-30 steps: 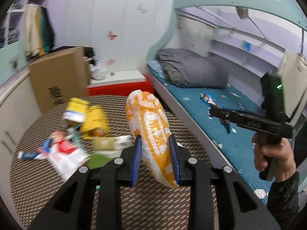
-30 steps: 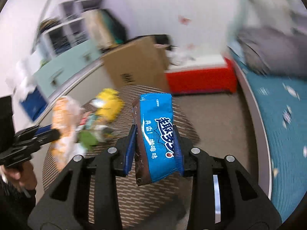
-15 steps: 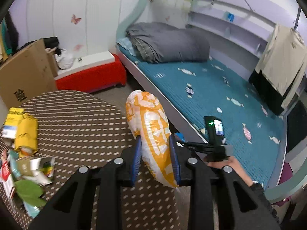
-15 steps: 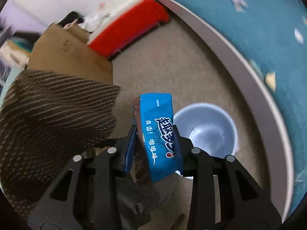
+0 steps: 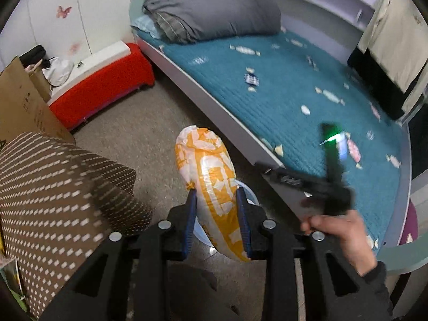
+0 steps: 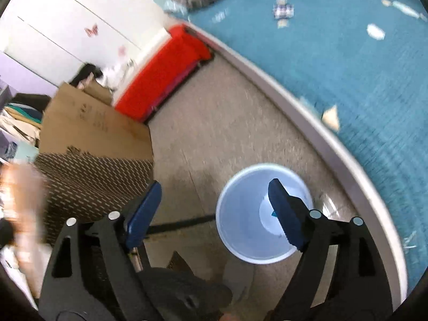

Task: Collect trash
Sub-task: 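Open the right tool over the wastebasket while the left tool drops the snack bag in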

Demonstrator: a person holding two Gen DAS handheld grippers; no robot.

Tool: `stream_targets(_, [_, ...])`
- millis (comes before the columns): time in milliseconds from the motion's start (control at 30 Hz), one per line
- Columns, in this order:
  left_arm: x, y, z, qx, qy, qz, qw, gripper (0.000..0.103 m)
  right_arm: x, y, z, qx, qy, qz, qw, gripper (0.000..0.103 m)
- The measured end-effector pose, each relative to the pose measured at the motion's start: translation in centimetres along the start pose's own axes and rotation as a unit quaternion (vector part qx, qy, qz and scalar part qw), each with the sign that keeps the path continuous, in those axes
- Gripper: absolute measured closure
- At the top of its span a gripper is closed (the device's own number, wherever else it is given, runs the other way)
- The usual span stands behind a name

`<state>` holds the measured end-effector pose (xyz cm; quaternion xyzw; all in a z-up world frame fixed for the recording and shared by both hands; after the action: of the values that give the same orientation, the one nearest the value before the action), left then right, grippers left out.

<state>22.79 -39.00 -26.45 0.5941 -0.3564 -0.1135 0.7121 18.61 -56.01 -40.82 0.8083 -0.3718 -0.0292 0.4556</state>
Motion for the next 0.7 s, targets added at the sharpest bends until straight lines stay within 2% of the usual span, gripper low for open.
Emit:
stream_targets(33, [0.4,-0.8,0.4,-0.004,-0.004,-0.010,0.9999,0.071,0.3,1.4,-0.4,0.002,0.005,0.015,1.000,0.019])
stream_targets(100, [1.1,-1.8,0.5,0.004,-0.002,-0.017,0.9998,0.056,0.7,3.2,-1.0,0.006,0.010,0.036,0.999,0.017])
stream_targets(133, [1.4,-2.3,0.4,0.009,0.001,-0.017,0.9998,0.032,0.8,4.0,-1.2,0.010,0.012,0.043,0.999,0.017])
stream_targets(167, [1.7,-2.7,0.3,0.015,0.008,-0.019,0.9997,0.014,0.8,4.6,-1.5,0.012,0.013,0.049,0.999,0.016])
stream_targets(233, [2.0,-2.7,-0.3,0.031,0.030,-0.017,0.9989,0.014,0.7,5.6,-2.3,0.014,0.019,0.058,0.998,0.010])
stream_targets(333, [1.8,-1.5,-0.3,0.012,0.035,-0.007,0.9993,0.013,0.4,6.9,-3.3,0.009,0.030,0.075,0.997,0.006])
stream_targets(700, [-0.7,5.7,-0.8,0.018,0.032,0.077,0.9964,0.011,-1.3,11.4,-8.9,-0.036,0.058,0.135,0.989,0.006])
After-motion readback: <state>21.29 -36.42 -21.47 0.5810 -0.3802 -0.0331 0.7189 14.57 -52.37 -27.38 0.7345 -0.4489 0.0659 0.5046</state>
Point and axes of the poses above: each gripper's, at about its wrist camera, not at the fingertips, and y roughly against the way its jaws point, z to its right, x to its top, the point moved 4 cm from there along -y, roughly the way its jaws point, and after that the axes turned 6 degrees about -z, right-handed, at the moved point
